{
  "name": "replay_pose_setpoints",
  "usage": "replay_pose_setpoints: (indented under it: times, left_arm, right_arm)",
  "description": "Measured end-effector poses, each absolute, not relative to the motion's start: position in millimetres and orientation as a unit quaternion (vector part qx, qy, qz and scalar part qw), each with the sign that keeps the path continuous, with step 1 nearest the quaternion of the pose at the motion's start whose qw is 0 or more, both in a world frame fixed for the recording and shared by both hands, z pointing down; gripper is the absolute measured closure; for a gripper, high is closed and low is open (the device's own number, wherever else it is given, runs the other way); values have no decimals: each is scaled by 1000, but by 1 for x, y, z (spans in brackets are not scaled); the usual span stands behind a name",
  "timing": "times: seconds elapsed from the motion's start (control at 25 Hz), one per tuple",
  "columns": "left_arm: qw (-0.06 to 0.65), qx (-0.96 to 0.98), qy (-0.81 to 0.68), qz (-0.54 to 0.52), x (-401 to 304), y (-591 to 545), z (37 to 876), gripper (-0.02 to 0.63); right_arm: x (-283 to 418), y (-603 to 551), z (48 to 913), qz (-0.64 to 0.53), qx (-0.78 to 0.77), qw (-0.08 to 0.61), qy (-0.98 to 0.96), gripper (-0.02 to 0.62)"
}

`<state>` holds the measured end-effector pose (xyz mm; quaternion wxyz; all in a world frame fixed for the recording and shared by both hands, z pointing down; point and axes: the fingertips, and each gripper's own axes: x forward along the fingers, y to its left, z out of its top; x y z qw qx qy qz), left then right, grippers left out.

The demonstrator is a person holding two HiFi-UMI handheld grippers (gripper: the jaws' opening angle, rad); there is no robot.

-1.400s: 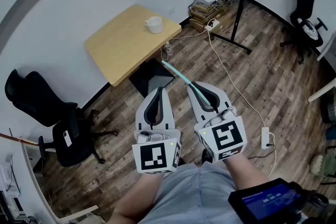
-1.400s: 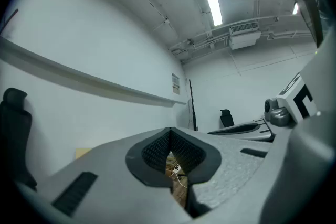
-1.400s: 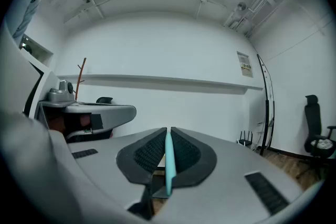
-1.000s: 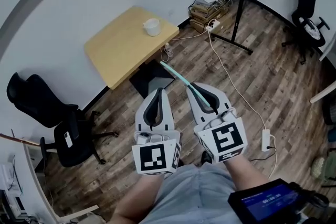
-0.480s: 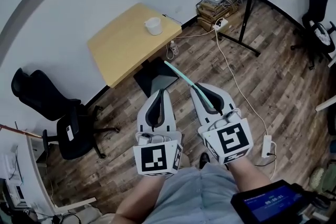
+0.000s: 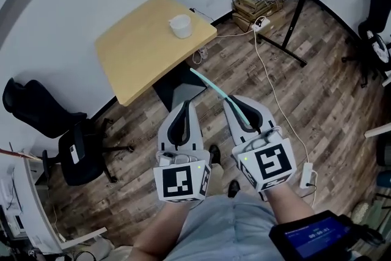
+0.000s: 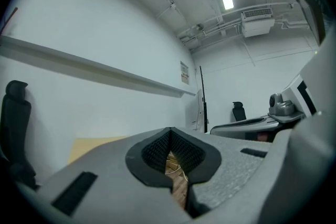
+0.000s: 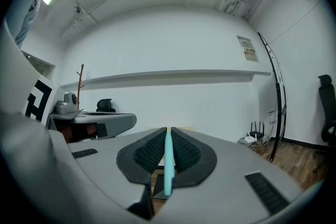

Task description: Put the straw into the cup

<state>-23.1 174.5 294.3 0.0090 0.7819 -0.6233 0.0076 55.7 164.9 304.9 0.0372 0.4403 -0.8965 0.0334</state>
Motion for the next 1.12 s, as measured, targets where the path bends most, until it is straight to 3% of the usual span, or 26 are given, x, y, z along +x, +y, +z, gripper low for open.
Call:
replay_pose_setpoints:
  times: [0.64,1.12]
  left_arm:
    - [-20,790,-612,-27,-102,18,260,607]
    - [-9,804,-594,-24,-96,-19,274,607]
  right_arm:
    - [-17,6,264,-9,450,30,-893,572]
    - [-11,-27,262,-19,470,34,-882,572]
